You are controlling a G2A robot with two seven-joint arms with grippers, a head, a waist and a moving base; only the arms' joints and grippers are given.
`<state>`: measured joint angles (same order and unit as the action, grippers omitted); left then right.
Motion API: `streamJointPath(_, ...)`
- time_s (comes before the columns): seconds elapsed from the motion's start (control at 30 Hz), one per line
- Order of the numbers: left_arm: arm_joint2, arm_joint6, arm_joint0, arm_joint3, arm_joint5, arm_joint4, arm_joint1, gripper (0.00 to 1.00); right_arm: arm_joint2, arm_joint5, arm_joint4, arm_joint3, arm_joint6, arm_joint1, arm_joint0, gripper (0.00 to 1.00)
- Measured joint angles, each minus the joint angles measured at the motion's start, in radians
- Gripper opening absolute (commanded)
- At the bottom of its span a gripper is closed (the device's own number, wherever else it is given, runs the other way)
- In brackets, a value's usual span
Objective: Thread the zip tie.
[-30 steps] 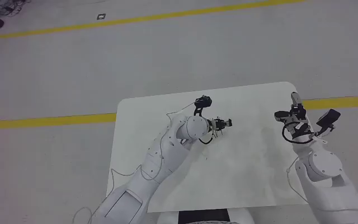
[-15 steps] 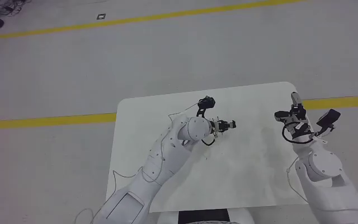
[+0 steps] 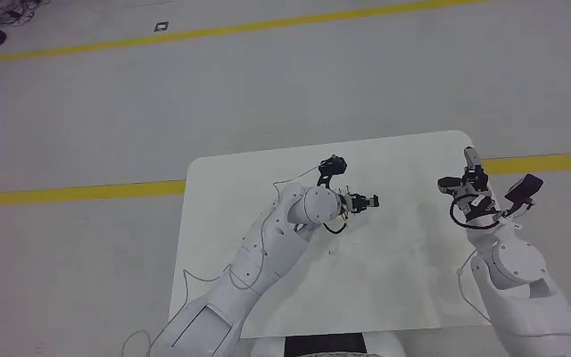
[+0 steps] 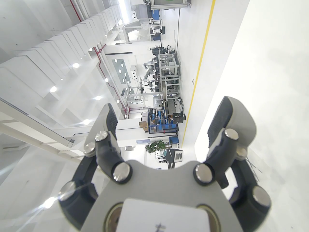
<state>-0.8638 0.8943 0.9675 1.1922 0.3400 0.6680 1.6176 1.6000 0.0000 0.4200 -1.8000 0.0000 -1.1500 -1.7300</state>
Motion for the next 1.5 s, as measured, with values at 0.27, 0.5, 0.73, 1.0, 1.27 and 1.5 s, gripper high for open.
streamJointPath(0.27, 0.022, 0.002, -0.044, -0.083, 0.0, -0.011, 0.025, 0.69, 0.0, 0.0, 0.0, 0.0, 0.0, 0.0, 0.0, 1.0)
streamJointPath(0.5, 0.01, -0.016, -0.059, -0.151, 0.0, 0.066, 0.051, 0.74, 0.0, 0.0, 0.0, 0.0, 0.0, 0.0, 0.0, 1.0)
streamJointPath(0.73, -0.029, -0.019, -0.053, -0.185, 0.0, 0.156, 0.086, 0.75, 0.0, 0.0, 0.0, 0.0, 0.0, 0.0, 0.0, 1.0)
streamJointPath(1.0, -0.088, 0.044, -0.029, -0.166, 0.0, 0.306, 0.121, 0.8, 0.0, 0.0, 0.0, 0.0, 0.0, 0.0, 0.0, 1.0)
streamJointPath(1.27, -0.147, 0.136, 0.004, -0.128, 0.0, 0.473, 0.152, 0.9, 0.0, 0.0, 0.0, 0.0, 0.0, 0.0, 0.0, 1.0)
streamJointPath(1.5, -0.197, 0.18, 0.031, -0.109, 0.0, 0.586, 0.19, 0.71, 0.0, 0.0, 0.0, 0.0, 0.0, 0.0, 0.0, 1.0)
